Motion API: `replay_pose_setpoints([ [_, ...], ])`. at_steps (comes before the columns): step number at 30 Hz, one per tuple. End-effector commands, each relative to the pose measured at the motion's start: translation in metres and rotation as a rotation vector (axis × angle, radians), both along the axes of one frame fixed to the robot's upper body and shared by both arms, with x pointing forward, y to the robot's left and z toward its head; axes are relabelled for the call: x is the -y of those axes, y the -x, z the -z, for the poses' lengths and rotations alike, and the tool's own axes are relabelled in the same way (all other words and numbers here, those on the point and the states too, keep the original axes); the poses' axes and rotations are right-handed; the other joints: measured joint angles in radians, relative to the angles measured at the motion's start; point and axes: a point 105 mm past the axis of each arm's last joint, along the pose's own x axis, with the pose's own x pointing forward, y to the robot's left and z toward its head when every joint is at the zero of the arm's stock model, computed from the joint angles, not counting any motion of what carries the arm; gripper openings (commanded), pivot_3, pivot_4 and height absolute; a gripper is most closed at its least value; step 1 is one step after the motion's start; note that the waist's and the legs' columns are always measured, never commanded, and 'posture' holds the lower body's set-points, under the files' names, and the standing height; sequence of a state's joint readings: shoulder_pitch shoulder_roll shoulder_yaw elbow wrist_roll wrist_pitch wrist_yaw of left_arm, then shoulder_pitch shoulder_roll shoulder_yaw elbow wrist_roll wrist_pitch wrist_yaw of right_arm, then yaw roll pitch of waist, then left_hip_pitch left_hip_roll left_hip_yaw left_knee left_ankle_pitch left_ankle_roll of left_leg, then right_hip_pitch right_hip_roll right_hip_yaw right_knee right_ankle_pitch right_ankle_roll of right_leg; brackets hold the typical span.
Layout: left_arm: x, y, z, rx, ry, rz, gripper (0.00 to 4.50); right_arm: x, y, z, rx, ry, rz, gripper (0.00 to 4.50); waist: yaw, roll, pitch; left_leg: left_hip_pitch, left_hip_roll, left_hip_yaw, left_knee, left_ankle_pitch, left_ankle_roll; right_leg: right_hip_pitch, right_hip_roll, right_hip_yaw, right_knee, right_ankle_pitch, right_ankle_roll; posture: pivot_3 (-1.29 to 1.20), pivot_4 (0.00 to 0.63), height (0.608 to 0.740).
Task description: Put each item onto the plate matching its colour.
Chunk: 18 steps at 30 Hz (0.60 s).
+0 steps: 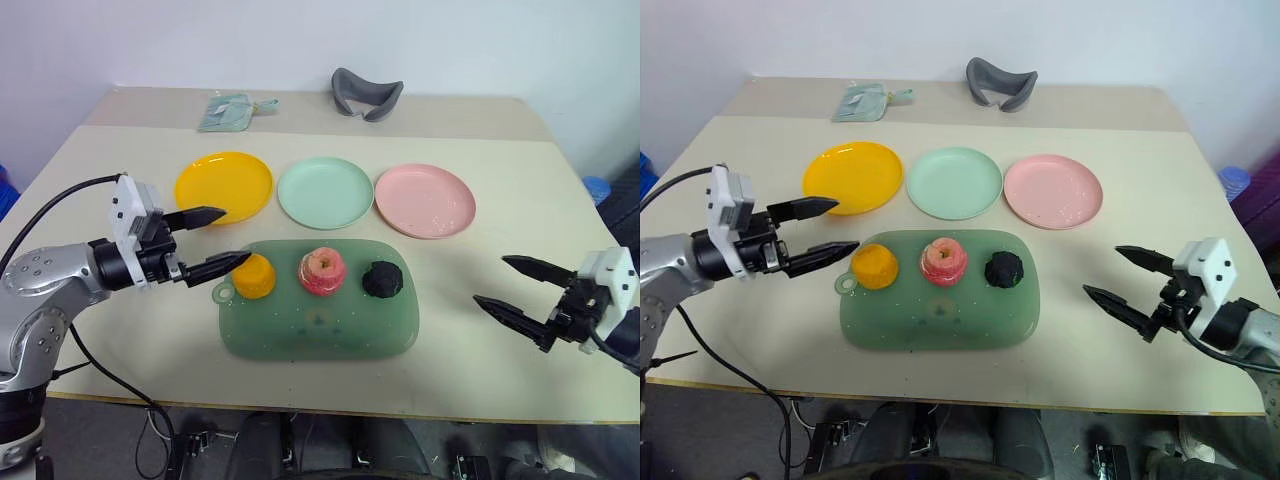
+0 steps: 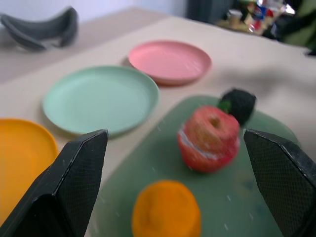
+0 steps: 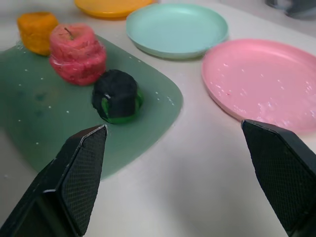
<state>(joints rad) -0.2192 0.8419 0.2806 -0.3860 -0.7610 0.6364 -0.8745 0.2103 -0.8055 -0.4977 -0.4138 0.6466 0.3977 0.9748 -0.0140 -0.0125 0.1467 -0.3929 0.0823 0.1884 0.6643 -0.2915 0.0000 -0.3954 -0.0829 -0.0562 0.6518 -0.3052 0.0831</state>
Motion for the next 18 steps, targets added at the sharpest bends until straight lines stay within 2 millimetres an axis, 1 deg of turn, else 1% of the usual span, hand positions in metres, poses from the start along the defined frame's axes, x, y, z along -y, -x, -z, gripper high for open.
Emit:
replay_pose_setpoints([
  [1,0.009,-0.003,-0.001,0.008,-0.024,-0.024,4.5,-0.029,-0.003,-0.018,0.082,-0.003,-0.145,4.43,-0.001,0.0,0.0,0.0,0.0,0.0,0.0,0.0,0.0,0.0,0.0,0.0,0.0,0.0,0.0,0.0,0.15,0.74],
  [2,0.012,-0.005,0.002,-0.02,-0.017,-0.036,4.5,-0.038,-0.006,-0.02,0.088,-0.002,-0.19,4.43,0.0,0.0,0.0,0.0,-0.001,0.0,0.0,0.0,0.0,0.0,0.001,0.0,0.0,0.0,0.0,0.0,0.15,0.74],
  [5,0.016,-0.01,0.011,-0.095,-0.031,-0.072,4.5,-0.056,-0.013,-0.023,0.095,0.006,-0.279,4.43,0.001,0.0,0.0,0.0,0.0,0.0,0.0,0.0,0.0,0.0,0.001,0.0,0.0,0.0,0.0,0.0,0.15,0.74],
  [10,0.02,-0.017,0.029,-0.144,-0.08,-0.123,4.5,-0.084,-0.025,-0.027,0.125,0.025,-0.42,4.43,0.003,-0.001,0.001,0.0,-0.001,0.0,0.001,0.0,0.0,0.0,0.001,0.0,0.0,0.0,0.0,0.0,0.15,0.74],
  [14,0.022,-0.018,0.038,-0.161,-0.125,-0.13,4.5,-0.097,-0.032,-0.029,0.147,0.016,-0.478,4.43,0.003,-0.002,0.001,0.0,-0.001,0.0,0.001,0.0,0.0,0.0,0.001,0.0,0.0,0.0,0.0,0.0,0.15,0.74],
  [18,0.02,-0.018,0.048,-0.196,-0.175,-0.143,4.5,-0.103,-0.036,-0.027,0.154,0.025,-0.517,4.43,0.003,-0.002,0.002,0.0,-0.001,0.0,0.001,0.0,0.0,0.0,0.001,0.0,0.0,0.0,0.0,0.0,0.15,0.74],
])
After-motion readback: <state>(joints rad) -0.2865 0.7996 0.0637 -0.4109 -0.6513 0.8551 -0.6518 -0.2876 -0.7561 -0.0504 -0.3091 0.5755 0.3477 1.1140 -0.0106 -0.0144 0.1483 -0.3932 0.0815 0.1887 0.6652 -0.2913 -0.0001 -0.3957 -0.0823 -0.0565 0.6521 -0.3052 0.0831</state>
